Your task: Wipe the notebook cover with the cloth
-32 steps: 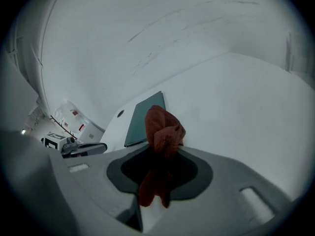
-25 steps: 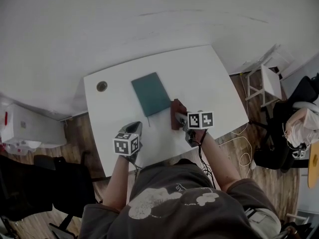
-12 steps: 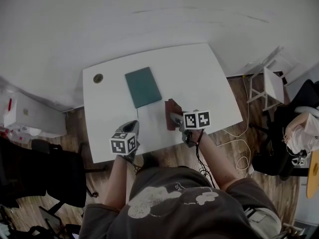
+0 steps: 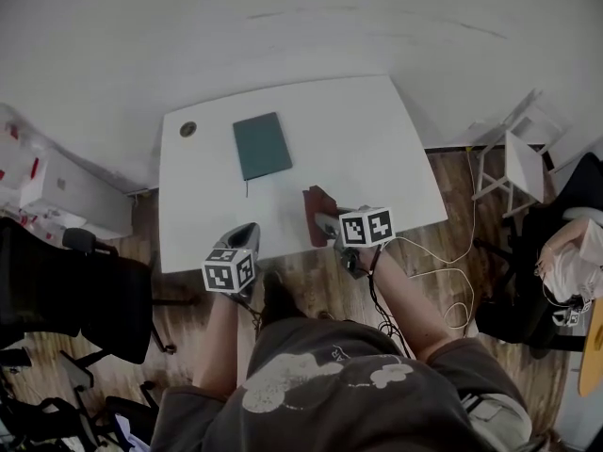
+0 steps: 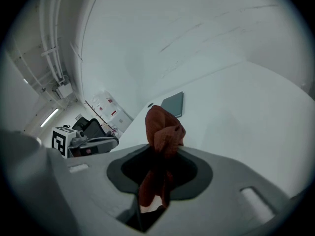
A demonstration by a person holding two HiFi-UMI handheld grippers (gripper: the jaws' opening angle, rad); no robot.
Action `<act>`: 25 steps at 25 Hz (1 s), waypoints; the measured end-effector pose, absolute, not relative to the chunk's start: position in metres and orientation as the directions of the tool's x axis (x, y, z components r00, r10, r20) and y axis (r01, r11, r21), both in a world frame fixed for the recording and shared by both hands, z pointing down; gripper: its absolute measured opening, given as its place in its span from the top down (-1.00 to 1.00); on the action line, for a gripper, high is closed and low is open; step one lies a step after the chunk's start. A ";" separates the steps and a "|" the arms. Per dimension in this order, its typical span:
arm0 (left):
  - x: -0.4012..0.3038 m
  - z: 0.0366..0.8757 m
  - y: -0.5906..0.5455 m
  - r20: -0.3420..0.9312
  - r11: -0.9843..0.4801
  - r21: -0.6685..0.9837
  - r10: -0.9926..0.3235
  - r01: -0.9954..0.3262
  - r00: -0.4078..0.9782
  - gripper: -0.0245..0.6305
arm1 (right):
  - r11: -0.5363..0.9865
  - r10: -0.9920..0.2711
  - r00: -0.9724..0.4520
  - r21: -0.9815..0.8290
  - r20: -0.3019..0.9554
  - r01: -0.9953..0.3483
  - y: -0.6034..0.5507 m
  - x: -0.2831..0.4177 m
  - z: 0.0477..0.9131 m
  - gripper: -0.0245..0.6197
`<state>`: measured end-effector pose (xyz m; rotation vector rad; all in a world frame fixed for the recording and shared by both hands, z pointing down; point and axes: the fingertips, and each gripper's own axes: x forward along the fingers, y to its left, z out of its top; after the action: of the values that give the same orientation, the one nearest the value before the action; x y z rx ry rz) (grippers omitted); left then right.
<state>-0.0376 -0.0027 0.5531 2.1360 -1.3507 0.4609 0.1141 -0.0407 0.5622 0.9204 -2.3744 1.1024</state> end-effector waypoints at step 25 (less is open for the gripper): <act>0.024 0.528 0.083 0.557 -0.301 0.252 -0.732 -0.920 0.392 0.92 | 0.583 -0.342 -0.786 -0.540 0.515 -0.607 0.055 0.156 0.562 0.60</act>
<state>0.0238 0.0827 0.5282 2.1194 -1.4096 0.4616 0.1560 0.0551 0.5618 0.7690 -2.4599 1.0349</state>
